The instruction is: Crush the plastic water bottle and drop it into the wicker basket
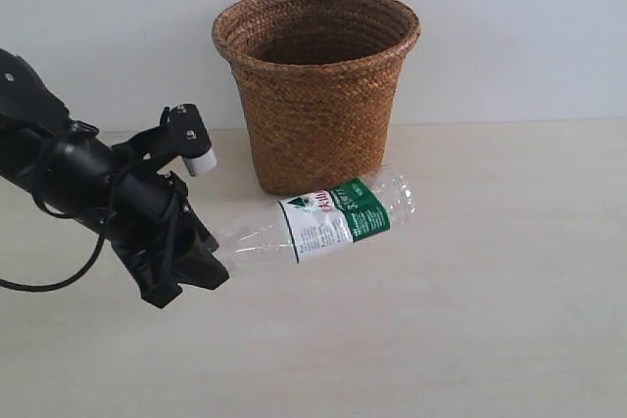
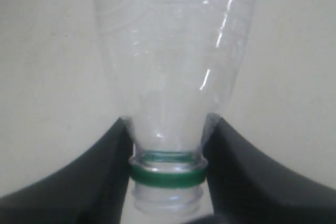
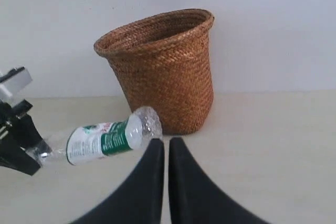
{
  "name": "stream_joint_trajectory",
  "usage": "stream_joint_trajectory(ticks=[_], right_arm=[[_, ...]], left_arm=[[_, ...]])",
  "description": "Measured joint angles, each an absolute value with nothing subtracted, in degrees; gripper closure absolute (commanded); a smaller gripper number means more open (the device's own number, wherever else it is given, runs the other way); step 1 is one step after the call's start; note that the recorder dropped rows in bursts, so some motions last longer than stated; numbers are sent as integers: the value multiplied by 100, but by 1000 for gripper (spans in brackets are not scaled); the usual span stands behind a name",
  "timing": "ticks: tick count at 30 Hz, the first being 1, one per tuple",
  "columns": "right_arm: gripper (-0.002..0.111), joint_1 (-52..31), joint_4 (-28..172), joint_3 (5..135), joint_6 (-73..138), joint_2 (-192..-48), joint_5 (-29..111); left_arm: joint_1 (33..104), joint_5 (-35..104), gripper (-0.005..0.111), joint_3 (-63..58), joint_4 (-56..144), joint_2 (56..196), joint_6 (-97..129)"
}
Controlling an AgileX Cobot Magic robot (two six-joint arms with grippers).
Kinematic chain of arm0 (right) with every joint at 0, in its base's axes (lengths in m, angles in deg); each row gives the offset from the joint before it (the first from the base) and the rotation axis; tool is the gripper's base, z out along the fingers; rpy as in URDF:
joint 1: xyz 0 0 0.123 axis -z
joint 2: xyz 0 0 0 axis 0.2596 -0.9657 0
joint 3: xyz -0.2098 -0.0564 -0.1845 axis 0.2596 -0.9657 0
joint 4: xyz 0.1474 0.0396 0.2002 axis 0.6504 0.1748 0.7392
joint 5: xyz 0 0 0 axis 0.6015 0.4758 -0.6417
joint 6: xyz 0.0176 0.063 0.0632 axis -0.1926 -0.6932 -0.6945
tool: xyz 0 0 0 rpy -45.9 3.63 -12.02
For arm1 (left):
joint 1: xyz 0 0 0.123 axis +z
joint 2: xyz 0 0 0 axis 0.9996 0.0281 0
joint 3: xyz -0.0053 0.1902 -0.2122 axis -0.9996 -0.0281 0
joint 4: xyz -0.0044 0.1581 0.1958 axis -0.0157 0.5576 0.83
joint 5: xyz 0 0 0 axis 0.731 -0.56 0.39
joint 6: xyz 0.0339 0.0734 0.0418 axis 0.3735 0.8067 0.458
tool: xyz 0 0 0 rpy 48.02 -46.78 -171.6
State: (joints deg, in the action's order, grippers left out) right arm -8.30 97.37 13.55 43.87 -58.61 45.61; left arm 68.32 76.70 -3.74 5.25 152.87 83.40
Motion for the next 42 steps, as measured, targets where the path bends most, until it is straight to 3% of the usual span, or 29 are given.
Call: stream_joint_trajectory(ticks=[5,11,17,19,23,25,27,32,34,35,36,42], right_arm=[[108,-830,9745,1260,4377,-5791,4704],[108,-830,9846,1250,4377,-5791,4727],[108,-830,9859,1250,4330,-5791,4738],[108,-830,9859,1250,4308,-5791,4738],[108,-830,9859,1250,4174,-5791,4795],[108,-830,9875,1250,4115,-5791,4854],[108,-830,9879,1250,4068,-5791,4882],[108,-830,9889,1250,4041,-5791,4914],[108,-830,9889,1250,4043,-5791,4914],[108,-830,9889,1250,4043,-5791,4914],[108,-830,9889,1250,4043,-5791,4914],[108,-830,9889,1250,4032,-5791,4914]], left_arm=[[6832,8005,103,-425,794,14573,7209],[6832,6958,103,-273,628,13508,5924],[6832,6344,99,1105,343,13556,5153],[6832,6343,81,1783,589,14067,4756],[6832,6498,14,2994,1174,15311,3904],[6832,6672,-3,3510,1361,15794,3455],[6832,6870,0,3845,1603,16027,2924],[6832,7594,32,4142,2524,15987,2001],[6832,8008,60,4108,2670,15780,1898],[6832,8114,89,4048,2670,15672,1867],[6842,8236,102,3885,2685,15431,1832],[6914,7399,103,2200,2689,13656,1507]])
